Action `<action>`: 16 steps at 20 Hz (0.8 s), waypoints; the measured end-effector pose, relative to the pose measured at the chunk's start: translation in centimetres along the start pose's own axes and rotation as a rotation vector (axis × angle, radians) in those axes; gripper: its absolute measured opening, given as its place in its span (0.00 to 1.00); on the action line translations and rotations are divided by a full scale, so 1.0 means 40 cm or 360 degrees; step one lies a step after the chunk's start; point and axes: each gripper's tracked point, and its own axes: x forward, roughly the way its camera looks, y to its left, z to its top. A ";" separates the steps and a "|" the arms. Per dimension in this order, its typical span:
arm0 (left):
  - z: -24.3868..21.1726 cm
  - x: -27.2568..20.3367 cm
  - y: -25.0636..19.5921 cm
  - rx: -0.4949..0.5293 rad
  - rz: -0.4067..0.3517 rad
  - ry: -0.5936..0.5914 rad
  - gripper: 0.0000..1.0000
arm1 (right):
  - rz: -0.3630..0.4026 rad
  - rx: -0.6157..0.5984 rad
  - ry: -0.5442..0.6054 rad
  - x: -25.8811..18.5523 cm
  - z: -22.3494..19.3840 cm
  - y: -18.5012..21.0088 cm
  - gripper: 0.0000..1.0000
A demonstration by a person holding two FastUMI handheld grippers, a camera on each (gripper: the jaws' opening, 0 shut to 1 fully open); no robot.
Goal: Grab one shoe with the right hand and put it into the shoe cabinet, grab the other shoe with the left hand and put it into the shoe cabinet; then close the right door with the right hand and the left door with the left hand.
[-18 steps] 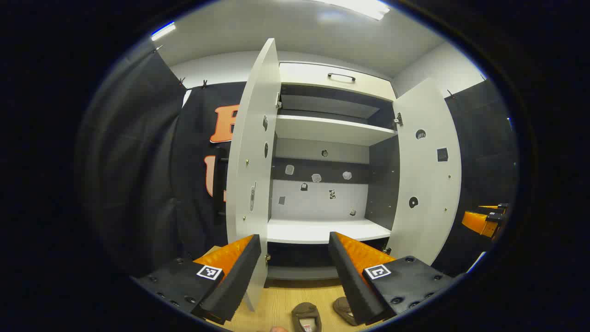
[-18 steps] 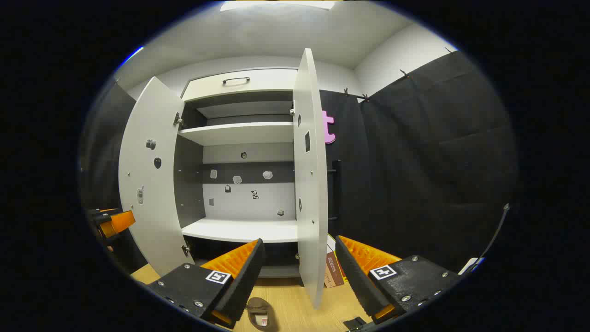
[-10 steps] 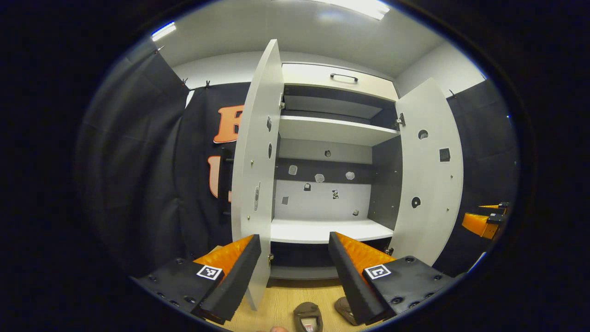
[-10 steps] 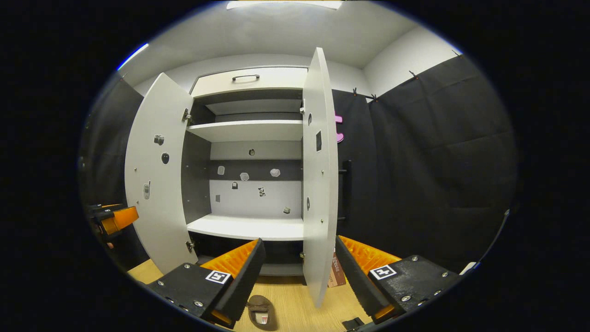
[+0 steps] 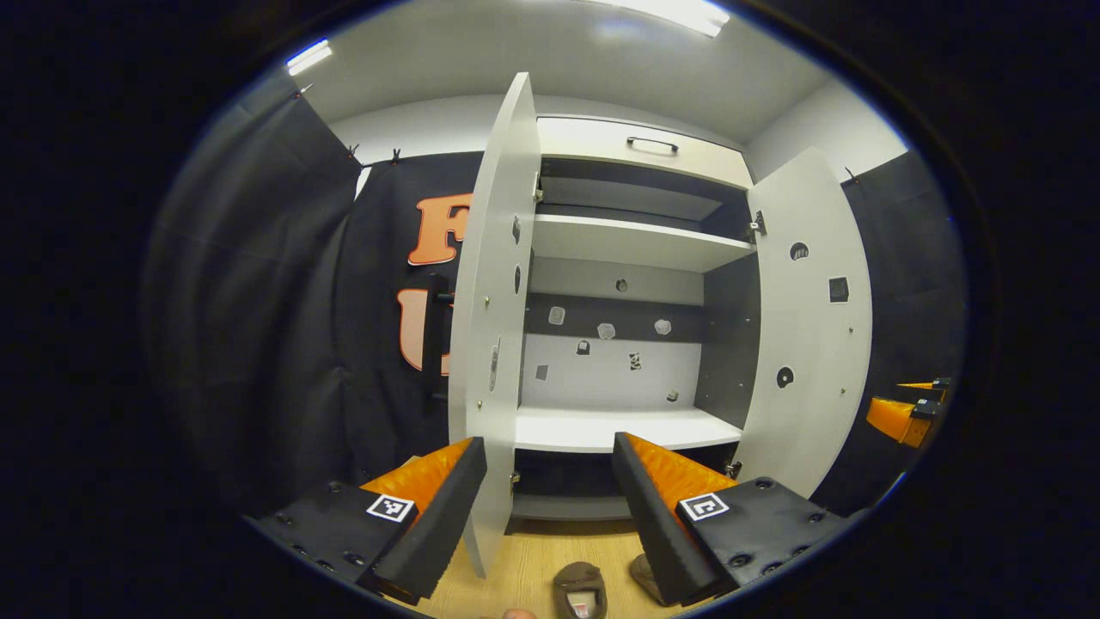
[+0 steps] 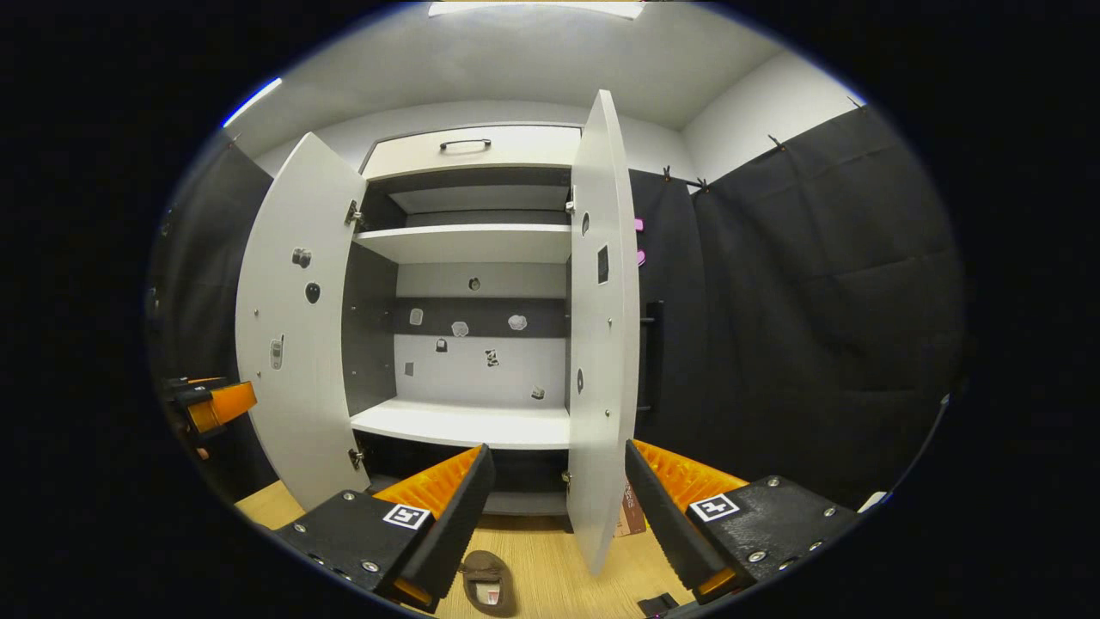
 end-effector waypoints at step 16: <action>-0.019 0.011 0.028 0.0024 0.0065 0.0026 0.96 | 0.0218 -0.0045 0.0517 0.087 -0.453 0.164 0.95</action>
